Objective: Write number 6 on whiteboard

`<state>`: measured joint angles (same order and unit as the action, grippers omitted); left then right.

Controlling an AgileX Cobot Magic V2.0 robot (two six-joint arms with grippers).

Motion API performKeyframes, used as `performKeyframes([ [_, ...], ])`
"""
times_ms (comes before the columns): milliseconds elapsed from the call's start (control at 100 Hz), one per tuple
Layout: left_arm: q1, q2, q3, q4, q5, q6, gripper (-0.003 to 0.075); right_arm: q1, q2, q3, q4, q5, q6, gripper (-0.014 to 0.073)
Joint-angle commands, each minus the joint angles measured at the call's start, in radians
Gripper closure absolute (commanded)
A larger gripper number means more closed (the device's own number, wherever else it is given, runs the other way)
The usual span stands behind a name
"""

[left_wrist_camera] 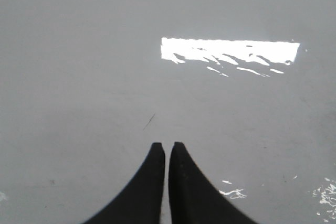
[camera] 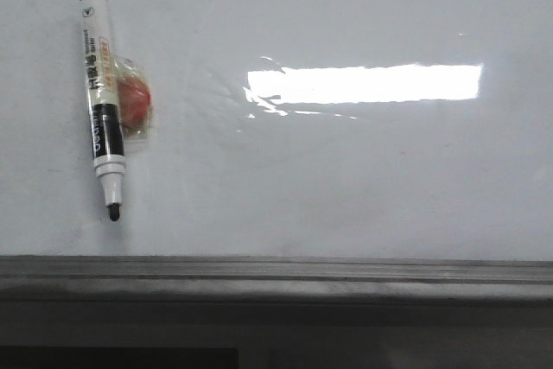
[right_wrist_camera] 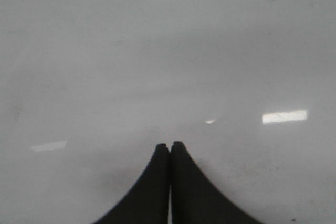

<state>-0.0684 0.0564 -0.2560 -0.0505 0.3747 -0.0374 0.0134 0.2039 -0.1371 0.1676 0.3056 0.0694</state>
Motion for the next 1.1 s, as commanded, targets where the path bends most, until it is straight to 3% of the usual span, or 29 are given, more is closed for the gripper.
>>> performKeyframes([
  [0,-0.007,0.027,-0.035,-0.007,-0.061,-0.012,0.0613,0.002,0.036,-0.037,0.007,-0.085,-0.008,0.0657],
  [100,-0.007,0.029,-0.026,-0.006,-0.081,-0.012,0.0360,0.002,0.038,-0.037,0.007,-0.090,-0.008,0.0657],
  [200,-0.007,0.033,0.005,-0.024,-0.185,-0.012,0.0239,0.002,0.038,-0.037,0.007,-0.094,-0.008,0.0657],
  [280,-0.011,0.035,0.026,-0.026,-0.300,0.009,0.0237,0.002,0.038,-0.037,0.007,-0.099,-0.008,0.0657],
  [480,-0.100,0.116,0.018,-0.027,-0.357,0.057,0.0237,0.002,0.038,-0.035,0.007,-0.100,-0.008,0.0657],
  [940,-0.653,0.482,0.018,-0.110,-0.514,0.049,0.0239,0.002,0.038,-0.035,0.007,-0.102,-0.008,0.0657],
  [1090,-0.752,0.600,0.018,-0.211,-0.614,0.049,0.0276,0.002,0.038,-0.035,0.007,-0.102,-0.008,0.0657],
])
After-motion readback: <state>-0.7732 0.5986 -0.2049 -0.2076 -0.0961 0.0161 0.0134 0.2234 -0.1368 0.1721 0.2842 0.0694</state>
